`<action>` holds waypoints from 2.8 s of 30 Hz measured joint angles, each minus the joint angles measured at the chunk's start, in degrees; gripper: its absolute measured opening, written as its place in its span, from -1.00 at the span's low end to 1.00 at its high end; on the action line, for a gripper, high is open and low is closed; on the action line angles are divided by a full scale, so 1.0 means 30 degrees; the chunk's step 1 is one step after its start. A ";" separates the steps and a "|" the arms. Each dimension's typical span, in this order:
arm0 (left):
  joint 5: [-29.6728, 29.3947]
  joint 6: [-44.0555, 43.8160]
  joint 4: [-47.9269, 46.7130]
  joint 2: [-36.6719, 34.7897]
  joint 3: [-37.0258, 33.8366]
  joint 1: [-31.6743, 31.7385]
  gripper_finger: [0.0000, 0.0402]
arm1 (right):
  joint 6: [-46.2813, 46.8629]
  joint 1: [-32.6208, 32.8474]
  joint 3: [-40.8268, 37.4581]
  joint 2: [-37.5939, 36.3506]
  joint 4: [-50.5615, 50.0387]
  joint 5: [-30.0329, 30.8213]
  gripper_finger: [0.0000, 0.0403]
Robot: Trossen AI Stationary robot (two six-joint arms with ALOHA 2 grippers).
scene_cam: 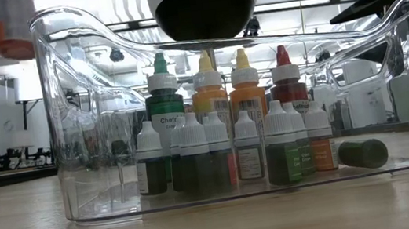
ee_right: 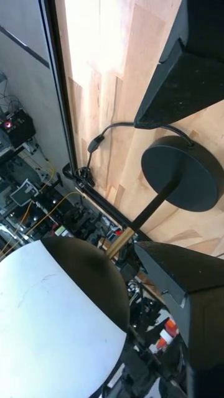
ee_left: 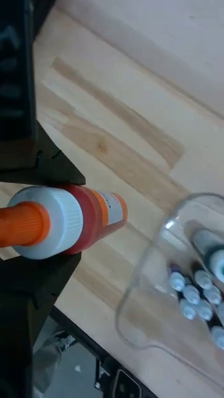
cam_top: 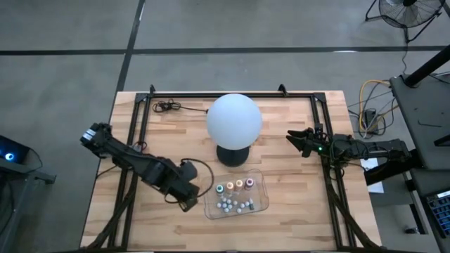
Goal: Pick & Place food coloring
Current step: Put the big orange food coloring bottle into the transparent bin, then return to Home Position
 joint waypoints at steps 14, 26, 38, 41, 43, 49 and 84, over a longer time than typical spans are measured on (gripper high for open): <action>0.0474 0.4563 -0.1566 0.5459 0.6844 0.2568 -0.41 | -0.0005 0.0001 -0.0007 0.0000 0.0000 0.0000 0.50; 0.0277 0.4859 -0.1987 0.6119 0.6727 0.2702 -0.41 | 0.0000 -0.0001 -0.0007 0.0000 0.0000 0.0000 0.50; -0.0044 0.5245 0.0718 0.6090 0.3755 0.2670 -0.41 | -0.0005 0.0007 0.0000 0.0000 0.0000 0.0000 0.50; -0.0050 0.5260 0.1316 0.6089 0.3035 0.2658 -0.41 | -0.0005 0.0004 -0.0007 0.0000 0.0000 0.0000 0.50; -0.0008 0.5317 0.2076 0.6083 0.2458 0.2658 -0.41 | 0.0000 0.0000 -0.0006 0.0000 -0.0007 0.0000 0.50; 0.0160 0.5424 0.3848 0.6083 0.0954 0.2607 -0.41 | 0.0000 0.0004 0.0000 0.0000 -0.0003 0.0000 0.50; 0.0832 0.6266 0.5483 0.7227 -0.0028 0.2498 0.09 | 0.0000 0.0002 -0.0005 0.0000 0.0000 0.0000 0.50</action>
